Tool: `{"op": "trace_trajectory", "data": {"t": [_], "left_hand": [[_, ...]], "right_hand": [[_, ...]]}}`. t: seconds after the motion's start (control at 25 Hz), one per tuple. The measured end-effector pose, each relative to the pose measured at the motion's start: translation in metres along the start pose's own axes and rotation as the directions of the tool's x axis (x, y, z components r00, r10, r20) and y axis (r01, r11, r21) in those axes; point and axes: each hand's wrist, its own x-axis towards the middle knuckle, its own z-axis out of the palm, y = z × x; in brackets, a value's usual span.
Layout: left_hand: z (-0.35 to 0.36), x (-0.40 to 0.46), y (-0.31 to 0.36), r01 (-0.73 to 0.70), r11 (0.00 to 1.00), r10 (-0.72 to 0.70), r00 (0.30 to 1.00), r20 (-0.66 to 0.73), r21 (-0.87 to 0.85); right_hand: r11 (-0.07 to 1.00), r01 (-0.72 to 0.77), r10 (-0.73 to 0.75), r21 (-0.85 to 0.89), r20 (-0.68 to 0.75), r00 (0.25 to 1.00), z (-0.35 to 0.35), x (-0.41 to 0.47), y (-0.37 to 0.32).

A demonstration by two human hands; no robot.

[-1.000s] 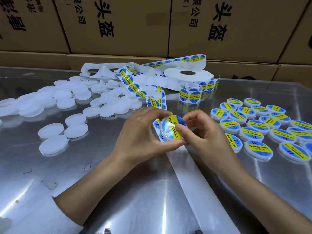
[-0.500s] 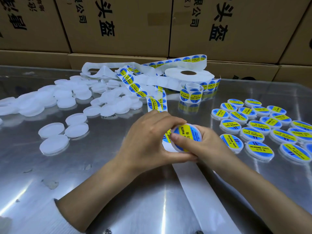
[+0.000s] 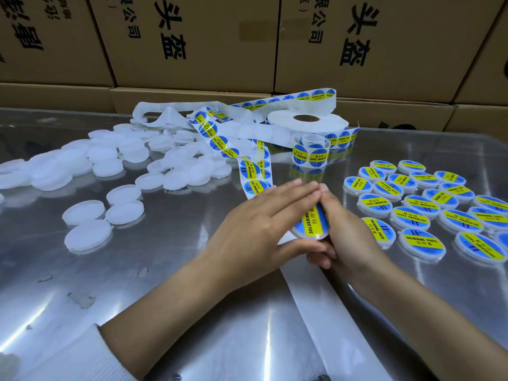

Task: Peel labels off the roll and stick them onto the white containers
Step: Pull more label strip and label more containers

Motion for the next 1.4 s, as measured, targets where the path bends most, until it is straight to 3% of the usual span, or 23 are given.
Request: {"op": "trace_trajectory", "data": {"t": [0.16,0.36,0.56,0.64,0.68,0.72,0.76,0.84,0.92,1.0,1.08,1.16,1.24,1.28,1.4], "left_hand": [[0.008,0.000,0.005,-0.082,0.995,0.085,0.995,-0.058,0.053],[0.009,-0.005,-0.001,-0.059,0.995,0.049,0.992,-0.118,-0.081],[0.002,-0.007,-0.005,-0.090,0.988,0.109,0.981,-0.159,0.123],[-0.010,-0.004,-0.021,0.068,0.964,-0.017,0.980,-0.196,0.255],[-0.016,-0.004,-0.034,0.221,0.930,-0.164,0.964,-0.209,0.292],[-0.022,-0.006,-0.050,0.400,0.851,-0.359,0.916,-0.178,0.342],[-0.027,-0.012,-0.069,0.556,0.716,-0.565,0.817,-0.117,0.422],[-0.040,-0.030,-0.100,0.720,0.387,-0.868,0.495,-0.036,0.575],[-0.049,-0.048,-0.122,0.803,0.170,-0.974,0.226,-0.028,0.572],[-0.061,-0.060,-0.134,0.879,0.052,-0.995,0.084,-0.048,0.473],[-0.067,-0.065,-0.141,0.918,-0.025,-0.999,-0.006,-0.049,0.396],[-0.065,-0.067,-0.142,0.898,-0.022,-1.000,-0.010,-0.030,0.439],[-0.056,-0.065,-0.140,0.860,0.074,-0.996,0.086,0.000,0.505],[-0.052,-0.063,-0.139,0.843,0.145,-0.988,0.151,0.030,0.518],[-0.043,-0.054,-0.133,0.791,0.328,-0.945,0.283,0.166,0.517]], "right_hand": [[0.999,-0.004,0.007,0.051,-0.071,0.997,0.000,0.003,0.002],[1.000,-0.008,0.008,0.010,-0.043,0.999,0.000,0.005,0.003],[0.990,0.026,-0.042,-0.142,-0.104,0.994,-0.006,0.008,0.003],[0.989,-0.014,-0.011,-0.145,-0.168,0.986,-0.013,0.010,0.002],[0.988,-0.046,0.018,-0.148,-0.188,0.982,-0.017,0.011,0.001],[0.983,-0.079,0.045,-0.168,-0.199,0.979,-0.021,0.012,0.001],[0.973,-0.105,0.061,-0.206,-0.208,0.976,-0.025,0.014,0.002],[0.945,-0.127,0.055,-0.301,-0.235,0.971,-0.030,0.017,0.004],[0.924,-0.132,0.039,-0.360,-0.256,0.966,-0.032,0.018,0.005],[0.911,-0.151,0.050,-0.385,-0.260,0.964,-0.034,0.019,0.003],[0.894,-0.162,0.042,-0.418,-0.283,0.958,-0.036,0.019,0.002],[0.759,-0.148,-0.069,-0.634,-0.304,0.950,-0.037,0.017,0.005],[0.464,-0.146,-0.239,-0.874,-0.282,0.929,-0.039,0.013,0.010],[0.371,-0.132,-0.310,-0.919,-0.257,0.915,-0.037,0.012,0.011],[0.297,-0.049,-0.420,-0.954,-0.176,0.890,-0.031,0.012,0.013]]}}
